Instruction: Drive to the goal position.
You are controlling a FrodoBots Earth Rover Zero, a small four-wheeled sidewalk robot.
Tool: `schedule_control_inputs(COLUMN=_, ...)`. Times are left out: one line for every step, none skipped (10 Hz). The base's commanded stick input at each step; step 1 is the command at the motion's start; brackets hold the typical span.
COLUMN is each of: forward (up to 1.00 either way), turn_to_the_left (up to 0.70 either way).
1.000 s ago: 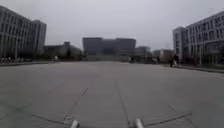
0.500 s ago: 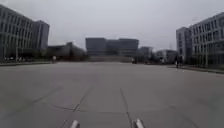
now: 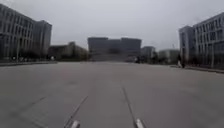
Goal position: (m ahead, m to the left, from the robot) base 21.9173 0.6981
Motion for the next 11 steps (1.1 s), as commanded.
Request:
schedule_control_inputs(forward=1.00, turn_to_the_left=0.02)
schedule_control_inputs(forward=1.00, turn_to_the_left=0.02)
schedule_control_inputs(forward=1.00, turn_to_the_left=0.02)
schedule_control_inputs(forward=1.00, turn_to_the_left=0.02)
schedule_control_inputs(forward=1.00, turn_to_the_left=0.02)
schedule_control_inputs(forward=1.00, turn_to_the_left=0.02)
schedule_control_inputs(forward=1.00, turn_to_the_left=0.02)
schedule_control_inputs(forward=1.00, turn_to_the_left=0.02)
schedule_control_inputs(forward=1.00, turn_to_the_left=0.02)
schedule_control_inputs(forward=1.00, turn_to_the_left=0.02)
schedule_control_inputs(forward=1.00, turn_to_the_left=0.02)
